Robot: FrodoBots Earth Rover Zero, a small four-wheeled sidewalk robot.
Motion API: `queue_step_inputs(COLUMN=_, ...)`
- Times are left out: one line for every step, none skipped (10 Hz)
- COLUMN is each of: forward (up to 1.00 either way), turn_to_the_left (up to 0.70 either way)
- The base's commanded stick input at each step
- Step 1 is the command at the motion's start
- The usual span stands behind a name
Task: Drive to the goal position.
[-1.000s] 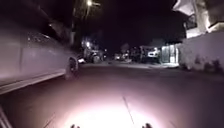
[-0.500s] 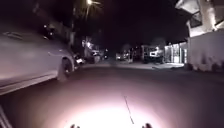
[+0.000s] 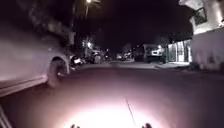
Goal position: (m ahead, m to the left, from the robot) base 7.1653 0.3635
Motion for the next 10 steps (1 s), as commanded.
queue_step_inputs(forward=0.85, turn_to_the_left=0.00)
queue_step_inputs(forward=0.85, turn_to_the_left=0.00)
queue_step_inputs(forward=0.85, turn_to_the_left=0.00)
queue_step_inputs(forward=0.85, turn_to_the_left=0.00)
queue_step_inputs(forward=0.85, turn_to_the_left=0.00)
queue_step_inputs(forward=0.85, turn_to_the_left=0.00)
queue_step_inputs(forward=0.85, turn_to_the_left=0.00)
queue_step_inputs(forward=0.85, turn_to_the_left=0.00)
queue_step_inputs(forward=0.85, turn_to_the_left=0.00)
queue_step_inputs(forward=0.85, turn_to_the_left=0.00)
